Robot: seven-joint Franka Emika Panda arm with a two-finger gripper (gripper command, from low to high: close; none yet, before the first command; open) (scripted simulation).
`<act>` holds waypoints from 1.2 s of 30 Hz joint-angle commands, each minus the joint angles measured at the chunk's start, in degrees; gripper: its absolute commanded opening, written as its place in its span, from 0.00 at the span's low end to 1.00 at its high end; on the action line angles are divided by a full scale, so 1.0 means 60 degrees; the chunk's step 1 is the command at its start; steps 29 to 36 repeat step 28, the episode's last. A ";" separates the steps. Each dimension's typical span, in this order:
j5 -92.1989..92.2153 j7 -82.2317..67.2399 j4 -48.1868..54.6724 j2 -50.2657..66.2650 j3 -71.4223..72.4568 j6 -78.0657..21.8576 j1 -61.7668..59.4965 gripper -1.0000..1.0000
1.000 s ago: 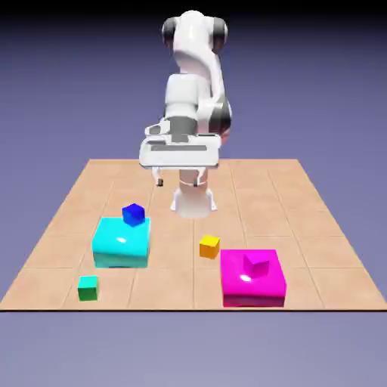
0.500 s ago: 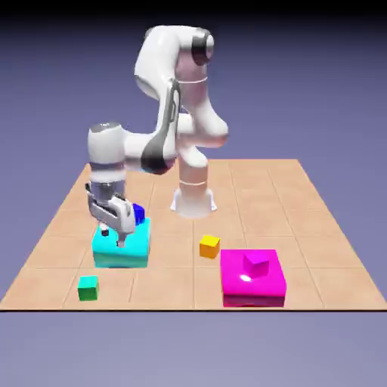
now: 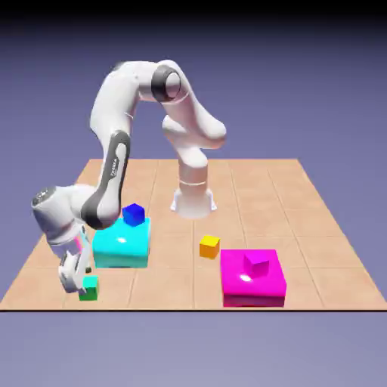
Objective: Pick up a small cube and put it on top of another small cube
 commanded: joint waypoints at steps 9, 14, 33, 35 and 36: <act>-0.0909 -0.0449 -0.0348 -0.2188 0.1345 -0.2055 0.1159 0.00; -0.1698 -0.1174 -0.0732 -0.3260 0.3076 -0.2977 0.2523 0.00; -0.2703 -0.1745 -0.1503 -0.3889 0.4686 -0.3110 0.3990 1.00; -0.2703 -0.1745 -0.1503 -0.3889 0.4686 -0.3110 0.3990 1.00; -0.2703 -0.1745 -0.1503 -0.3889 0.4686 -0.3110 0.3990 1.00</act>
